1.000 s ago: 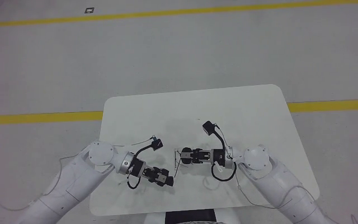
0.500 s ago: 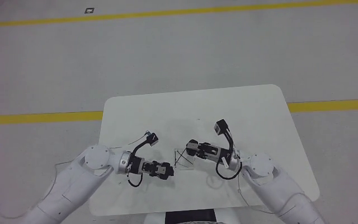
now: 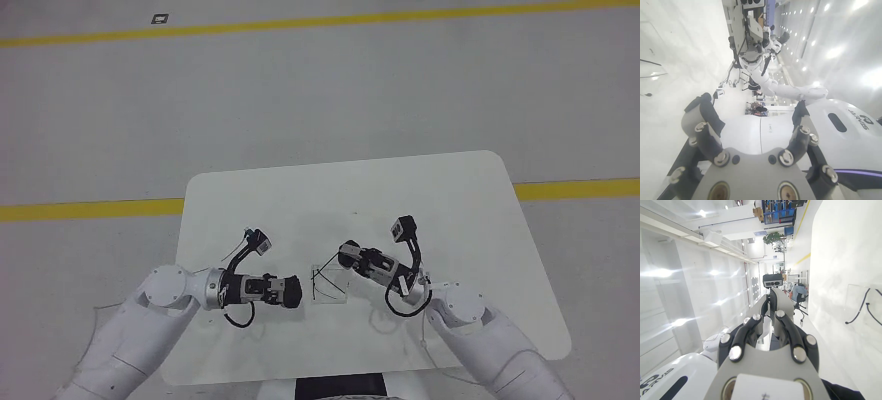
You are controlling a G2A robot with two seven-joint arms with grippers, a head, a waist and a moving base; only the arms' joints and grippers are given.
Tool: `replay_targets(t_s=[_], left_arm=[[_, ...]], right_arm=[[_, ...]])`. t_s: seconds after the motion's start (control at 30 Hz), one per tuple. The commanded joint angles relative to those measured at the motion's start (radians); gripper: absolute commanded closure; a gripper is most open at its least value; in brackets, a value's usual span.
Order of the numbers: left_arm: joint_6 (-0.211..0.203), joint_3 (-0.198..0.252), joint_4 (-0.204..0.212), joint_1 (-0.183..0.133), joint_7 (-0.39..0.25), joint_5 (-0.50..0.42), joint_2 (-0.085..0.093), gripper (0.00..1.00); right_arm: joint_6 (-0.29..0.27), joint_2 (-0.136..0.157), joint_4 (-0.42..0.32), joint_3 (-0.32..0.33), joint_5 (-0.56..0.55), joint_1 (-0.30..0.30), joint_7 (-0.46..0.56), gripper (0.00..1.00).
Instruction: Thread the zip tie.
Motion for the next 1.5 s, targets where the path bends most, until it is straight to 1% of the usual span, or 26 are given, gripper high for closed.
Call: replay_targets(t_s=[0.0, 0.1, 0.13, 0.2, 0.27, 0.3, 0.4, 0.5, 0.6, 0.7, 1.03, 1.07, 1.1, 1.17, 1.27, 1.4, 1.47], left_arm=[[0.000, 0.000, 0.000, 0.000, 0.000, 0.000, 0.000, 0.00], [0.000, 0.000, 0.000, 0.000, 0.000, 0.000, 0.000, 0.00], [0.001, 0.001, 0.001, 0.001, 0.008, 0.001, 0.000, 0.00], [0.003, 0.029, 0.002, 0.008, 0.040, 0.012, -0.006, 0.00], [0.000, 0.046, 0.013, 0.006, 0.056, -0.006, -0.012, 0.00], [0.000, 0.049, 0.023, 0.002, 0.079, -0.012, -0.017, 0.00], [0.000, 0.048, 0.033, 0.000, 0.114, -0.036, -0.031, 0.00], [0.000, 0.035, 0.043, 0.003, 0.122, -0.041, -0.044, 0.00], [0.000, 0.019, 0.057, 0.010, 0.121, -0.054, -0.061, 0.00], [0.000, 0.014, 0.079, 0.012, 0.091, -0.059, -0.079, 0.00], [0.000, 0.014, 0.079, 0.012, 0.091, -0.059, -0.079, 0.00], [0.002, 0.015, 0.080, 0.013, 0.097, -0.057, -0.080, 0.00], [0.002, 0.022, 0.079, 0.013, 0.121, -0.032, -0.081, 0.00], [0.000, 0.031, 0.076, 0.016, 0.140, -0.035, -0.084, 0.00], [0.000, 0.025, 0.078, 0.017, 0.177, -0.018, -0.088, 0.00], [0.000, 0.014, 0.079, 0.021, 0.199, -0.013, -0.098, 0.00], [0.000, 0.008, 0.082, 0.023, 0.201, -0.022, -0.106, 0.00]], right_arm=[[0.000, 0.000, 0.000, 0.000, 0.000, 0.000, 0.000, 1.00], [0.000, 0.000, 0.000, 0.000, 0.000, 0.000, 0.000, 1.00], [0.004, -0.001, -0.003, -0.002, -0.001, -0.001, -0.015, 1.00], [0.008, -0.006, -0.010, -0.016, -0.002, -0.008, -0.043, 1.00], [0.000, -0.011, -0.012, -0.025, 0.010, -0.017, -0.084, 1.00], [-0.004, -0.015, -0.011, -0.032, 0.020, -0.021, -0.104, 1.00], [-0.004, -0.024, -0.001, -0.053, 0.017, -0.025, -0.145, 1.00], [-0.004, -0.030, 0.007, -0.065, 0.016, -0.026, -0.180, 1.00], [-0.009, -0.036, 0.014, -0.070, 0.036, -0.030, -0.207, 1.00], [-0.006, -0.040, 0.018, -0.075, 0.044, -0.030, -0.210, 1.00], [-0.004, -0.041, 0.018, -0.075, 0.043, -0.030, -0.212, 1.00], [0.000, -0.042, 0.013, -0.078, 0.045, -0.032, -0.219, 1.00], [0.001, -0.045, 0.006, -0.083, 0.066, -0.037, -0.220, 1.00], [0.002, -0.048, 0.006, -0.086, 0.068, -0.038, -0.224, 1.00], [0.013, -0.053, 0.001, -0.098, 0.101, -0.047, -0.226, 1.00], [0.033, -0.059, 0.010, -0.107, 0.117, -0.050, -0.235, 1.00], [0.040, -0.063, 0.014, -0.112, 0.126, -0.051, -0.239, 1.00]])
